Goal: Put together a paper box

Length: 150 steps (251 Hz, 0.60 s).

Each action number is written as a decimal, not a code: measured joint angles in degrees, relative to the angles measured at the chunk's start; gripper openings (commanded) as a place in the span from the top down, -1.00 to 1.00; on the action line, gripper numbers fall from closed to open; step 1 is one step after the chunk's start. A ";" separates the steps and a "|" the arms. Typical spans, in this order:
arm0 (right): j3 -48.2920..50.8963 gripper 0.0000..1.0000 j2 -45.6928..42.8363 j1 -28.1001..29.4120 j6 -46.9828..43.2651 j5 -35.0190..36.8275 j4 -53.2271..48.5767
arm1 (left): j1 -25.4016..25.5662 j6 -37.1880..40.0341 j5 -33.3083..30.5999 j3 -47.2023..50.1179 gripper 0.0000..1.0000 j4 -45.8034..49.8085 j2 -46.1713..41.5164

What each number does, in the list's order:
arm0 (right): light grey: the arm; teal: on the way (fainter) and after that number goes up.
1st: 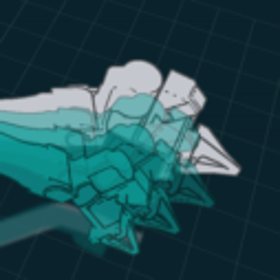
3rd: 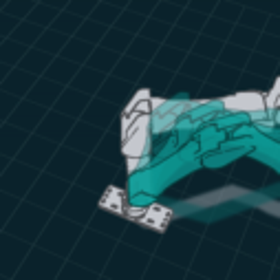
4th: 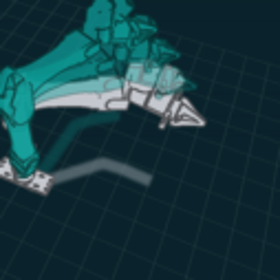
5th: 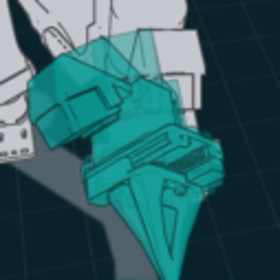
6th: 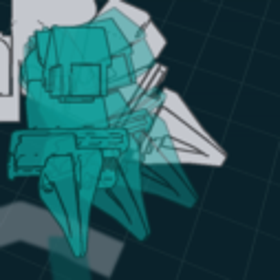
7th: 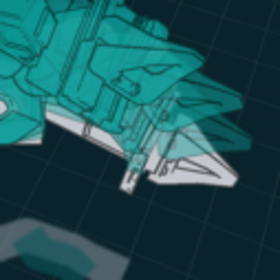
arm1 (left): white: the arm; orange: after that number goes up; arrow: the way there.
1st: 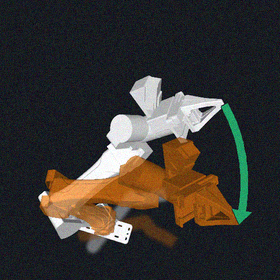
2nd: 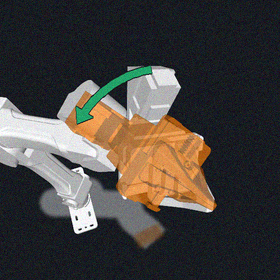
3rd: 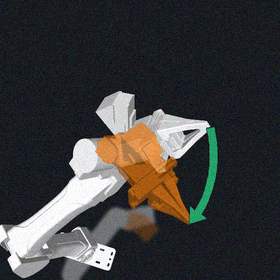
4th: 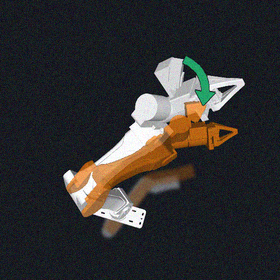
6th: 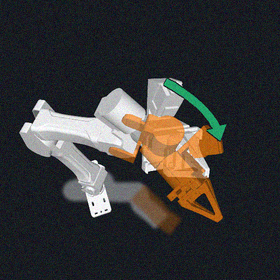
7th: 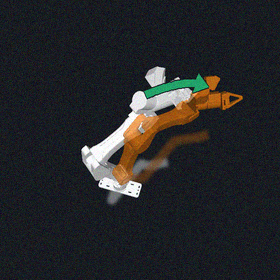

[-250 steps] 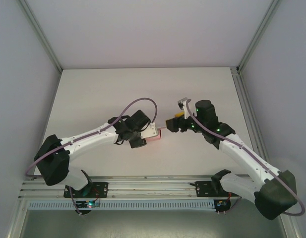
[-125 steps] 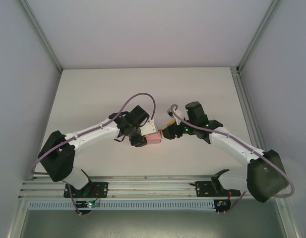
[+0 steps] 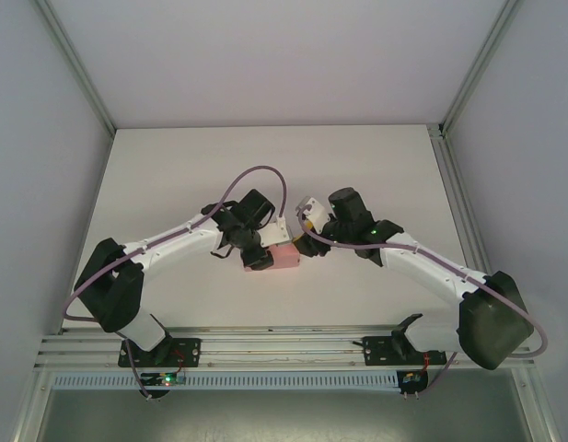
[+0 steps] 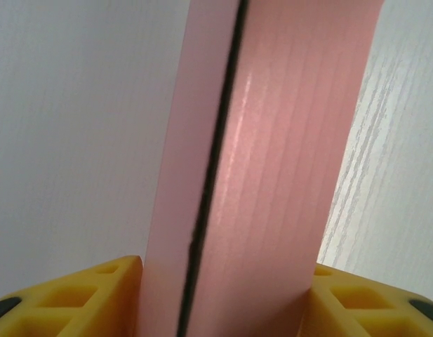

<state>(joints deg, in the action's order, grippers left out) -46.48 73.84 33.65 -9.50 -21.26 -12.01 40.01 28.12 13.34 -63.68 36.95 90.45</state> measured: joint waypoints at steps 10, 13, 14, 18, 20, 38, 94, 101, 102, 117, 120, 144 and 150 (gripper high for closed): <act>-0.07 0.02 0.11 0.00 -0.46 1.14 -0.26 | -0.02 0.11 0.00 -0.09 -0.10 0.04 0.07; -0.09 0.02 0.15 0.00 -0.63 1.38 -0.37 | -0.02 0.11 0.02 -0.09 -0.10 0.04 0.09; -0.09 0.02 0.15 0.00 -0.66 1.42 -0.44 | -0.02 0.11 0.02 -0.11 -0.10 0.04 0.11; -0.09 0.02 0.20 0.00 -0.85 1.79 -0.55 | -0.02 0.11 0.04 -0.11 -0.10 0.04 0.15; -0.11 0.03 0.24 0.00 -0.92 1.95 -0.63 | -0.02 0.11 0.04 -0.13 -0.11 0.04 0.17; -0.31 0.18 0.66 0.00 -1.38 2.99 -1.42 | -0.24 0.11 0.26 -0.33 -0.11 0.15 0.33; -1.25 0.82 2.51 0.00 -0.17 4.33 -2.08 | -0.39 0.15 1.22 -0.48 -0.16 0.13 0.63; -1.84 0.87 2.86 0.02 0.52 4.42 -2.49 | -0.39 0.13 1.27 -0.59 -0.16 0.11 0.72; -1.92 0.87 2.89 0.02 0.50 4.44 -2.56 | -0.39 0.13 1.25 -0.61 -0.16 0.11 0.74; -3.58 0.94 3.54 0.26 2.32 4.98 -4.09 | -0.39 0.09 1.18 -0.85 -0.15 0.15 1.07; -3.93 0.95 3.61 0.26 2.51 4.96 -4.44 | -0.39 0.07 1.18 -0.87 -0.16 0.15 1.16; -6.54 0.96 3.87 0.39 6.67 4.94 -7.10 | -0.39 -0.28 1.05 -1.33 -0.15 0.13 1.70; -6.97 0.97 3.87 0.39 7.85 4.94 -7.41 | -0.39 -0.37 1.01 -1.46 -0.15 0.15 1.86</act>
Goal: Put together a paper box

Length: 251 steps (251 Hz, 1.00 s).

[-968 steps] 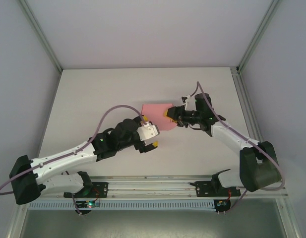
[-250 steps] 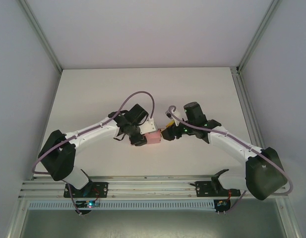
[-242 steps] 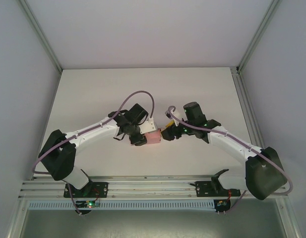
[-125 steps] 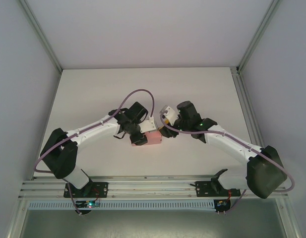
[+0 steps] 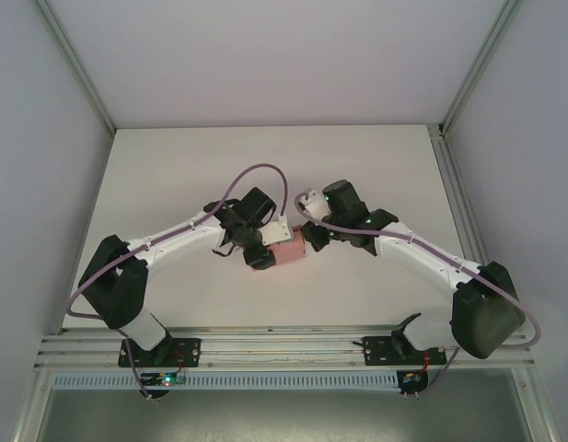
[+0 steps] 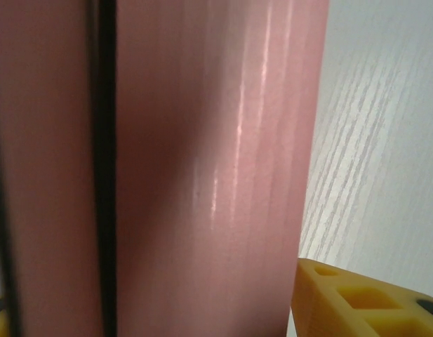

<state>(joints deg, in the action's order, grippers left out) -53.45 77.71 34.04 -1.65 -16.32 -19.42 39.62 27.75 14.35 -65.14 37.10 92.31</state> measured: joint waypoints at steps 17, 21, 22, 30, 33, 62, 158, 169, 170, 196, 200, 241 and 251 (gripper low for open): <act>-0.74 1.00 0.00 -0.02 3.96 -0.02 -0.92 | 0.00 -0.39 -0.02 -0.28 -0.15 0.00 0.42; -0.83 1.00 0.02 -0.02 5.11 0.00 -1.14 | 0.00 -0.46 -0.07 -0.39 -0.15 0.00 0.55; -0.87 1.00 0.07 -0.02 5.60 -0.02 -1.31 | 0.00 -0.50 -0.07 -0.39 -0.15 0.00 0.59; -1.05 1.00 0.17 -0.02 7.45 -0.02 -1.66 | 0.00 -0.74 -0.15 -0.63 -0.14 0.00 0.79; -1.11 1.00 0.28 -0.02 8.22 -0.02 -1.81 | 0.00 -0.85 -0.20 -0.74 -0.14 0.02 0.90; -2.86 1.00 1.79 -0.13 14.34 -0.17 -3.32 | 0.00 -1.36 -1.20 -1.68 -0.09 0.28 1.68; -9.16 1.00 7.89 -5.79 27.06 -13.31 -9.55 | -0.31 -1.70 -1.46 -2.95 -0.08 1.68 2.64; -9.55 1.00 8.24 -6.21 27.85 -14.73 -9.97 | -0.31 -1.70 -1.44 -3.10 -0.08 2.08 2.71; -9.57 1.00 8.26 -6.23 27.93 -14.86 -10.03 | -0.31 -1.70 -1.44 -3.13 -0.08 2.12 2.71; -10.60 1.00 9.16 -6.93 29.42 -17.20 -11.34 | -0.24 -1.70 -1.46 -3.45 -0.08 2.82 2.95; -10.75 1.00 9.35 -6.97 29.64 -17.59 -11.50 | -0.24 -1.70 -1.46 -3.50 -0.08 2.93 2.99; -13.97 1.00 12.55 -8.52 30.25 -20.65 -14.08 | -0.20 -1.66 -1.84 -4.31 -0.08 3.63 3.63; -14.36 1.00 13.11 -8.87 30.27 -21.22 -14.23 | -0.20 -1.66 -1.97 -4.46 -0.08 3.65 3.76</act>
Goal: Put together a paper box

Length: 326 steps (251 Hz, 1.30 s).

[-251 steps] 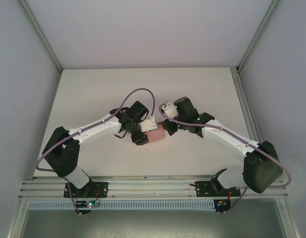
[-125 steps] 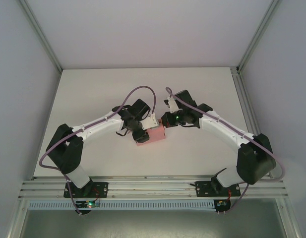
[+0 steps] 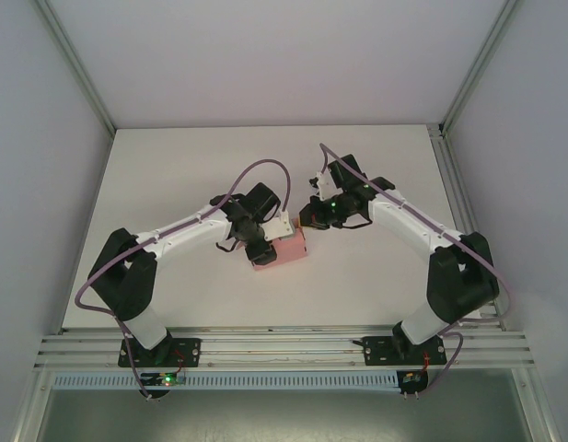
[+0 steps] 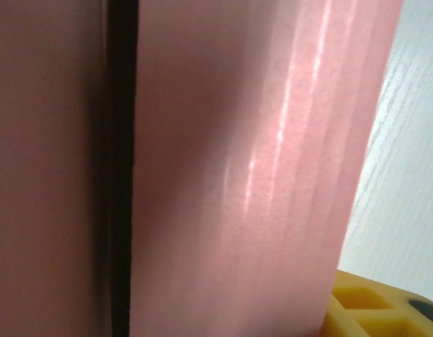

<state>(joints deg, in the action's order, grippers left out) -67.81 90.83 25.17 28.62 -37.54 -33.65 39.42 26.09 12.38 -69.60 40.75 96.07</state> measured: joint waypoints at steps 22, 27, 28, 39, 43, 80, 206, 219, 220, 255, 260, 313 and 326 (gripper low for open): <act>-0.33 1.00 0.55 -0.68 0.07 -1.27 -0.46 | 0.02 0.17 -0.02 -0.11 -0.09 -0.02 0.11; -0.68 1.00 0.70 -0.70 0.00 -1.40 -0.98 | 0.02 0.22 0.04 -0.13 -0.09 -0.02 0.11; -0.74 1.00 0.74 -0.70 0.00 -1.40 -1.07 | 0.04 0.22 0.02 -0.13 -0.09 -0.02 0.11; -1.75 1.00 1.20 -0.70 -0.31 -1.33 -2.21 | 0.13 0.31 0.02 -0.13 -0.09 0.02 0.13; -2.12 1.00 1.38 -0.70 -0.31 -1.33 -2.47 | 0.17 0.42 0.00 -0.13 -0.09 0.07 0.13; -3.34 1.00 1.73 -1.07 -1.79 -1.60 -4.44 | 0.28 0.72 0.07 -0.17 -0.09 0.02 0.26; 6.78 1.00 -4.61 0.20 -12.83 6.05 2.10 | 0.76 1.29 0.66 -0.85 -0.08 -0.22 0.96; 8.07 1.00 -5.77 1.09 -13.55 8.07 3.78 | 0.74 1.27 0.68 -0.85 -0.08 -0.24 0.96; 8.17 1.00 -5.86 1.16 -13.60 8.24 3.96 | 0.74 1.27 0.68 -0.85 -0.08 -0.24 0.96; 13.16 1.00 -9.90 2.95 -14.08 11.91 9.49 | 0.74 0.90 0.72 -0.85 -0.08 -0.22 0.96; 13.88 1.00 -10.47 3.15 -14.08 12.28 10.23 | 0.74 0.85 0.74 -0.85 -0.08 -0.22 0.96; 19.56 1.00 -14.45 4.74 -14.08 15.28 17.03 | 0.74 0.15 1.18 -0.81 -0.13 -0.20 0.76; 19.91 1.00 -14.71 5.29 -14.08 16.35 17.66 | 0.74 -0.26 1.42 -0.74 -0.14 -0.20 0.72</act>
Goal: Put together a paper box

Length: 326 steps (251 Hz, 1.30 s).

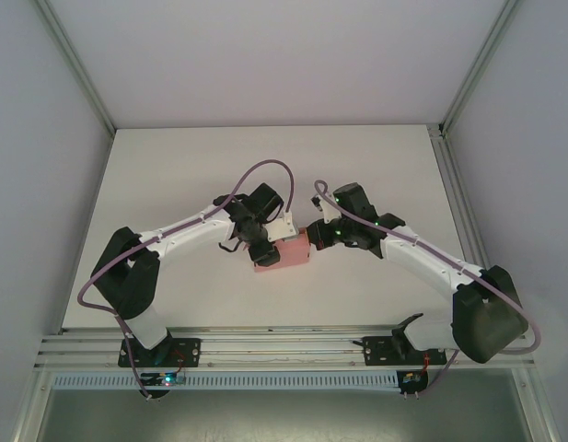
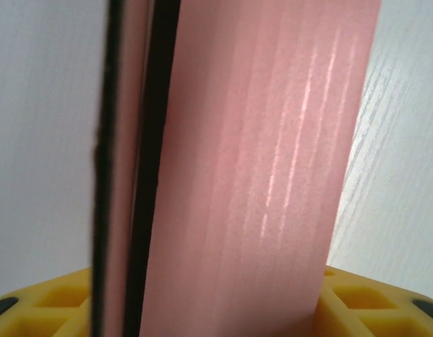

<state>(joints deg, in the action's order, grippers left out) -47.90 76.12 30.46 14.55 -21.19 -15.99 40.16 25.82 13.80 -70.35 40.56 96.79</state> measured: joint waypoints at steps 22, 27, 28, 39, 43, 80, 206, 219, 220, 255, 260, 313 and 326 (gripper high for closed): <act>0.20 1.00 -0.15 0.96 0.02 2.08 0.66 | 0.00 -0.68 0.59 0.28 -0.16 -0.04 -0.33; 0.24 1.00 -0.17 1.27 0.02 2.56 0.85 | 0.00 -0.83 0.74 0.42 -0.19 -0.02 -0.52; 0.24 1.00 -0.20 1.31 0.00 2.64 0.87 | 0.00 -0.85 0.79 0.44 -0.20 -0.02 -0.55; 0.28 1.00 -0.24 1.77 0.00 3.43 1.05 | 0.00 -1.18 1.25 0.79 -0.26 -0.02 -0.87; 0.28 1.00 -0.24 1.99 0.02 3.72 1.11 | 0.00 -1.27 1.36 0.92 -0.27 -0.02 -0.98; 0.31 1.00 -0.48 2.91 0.07 5.84 1.20 | 0.00 -2.58 2.08 1.46 -0.59 -0.22 -2.05; -2.16 1.00 1.09 5.07 3.54 13.86 -0.83 | 0.00 -19.30 -7.13 1.51 -0.65 -0.02 -16.06; -2.51 1.00 1.36 5.25 3.76 14.10 -1.01 | 0.00 -23.63 -9.60 1.66 -0.56 0.66 -17.42; -2.54 1.00 1.38 5.29 3.80 14.14 -1.03 | 0.00 -23.71 -9.77 1.70 -0.56 0.66 -17.51; -3.56 1.00 2.34 6.21 4.39 14.75 -1.36 | 0.00 -32.57 -13.29 3.72 -0.34 2.91 -20.33; -3.69 1.00 2.43 6.36 4.39 14.80 -1.44 | 0.00 -33.75 -13.53 3.93 -0.34 3.06 -20.41; -3.85 1.00 2.60 6.93 4.42 15.80 -1.53 | 0.00 -39.36 -13.90 5.62 -0.14 4.28 -19.50; -3.85 1.00 2.60 6.93 4.39 15.82 -1.53 | 0.00 -40.11 -13.97 5.55 0.03 4.28 -18.34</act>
<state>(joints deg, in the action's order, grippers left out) -51.75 78.72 37.39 18.94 -5.37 -17.52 40.16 -14.28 -0.16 -64.79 44.84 78.46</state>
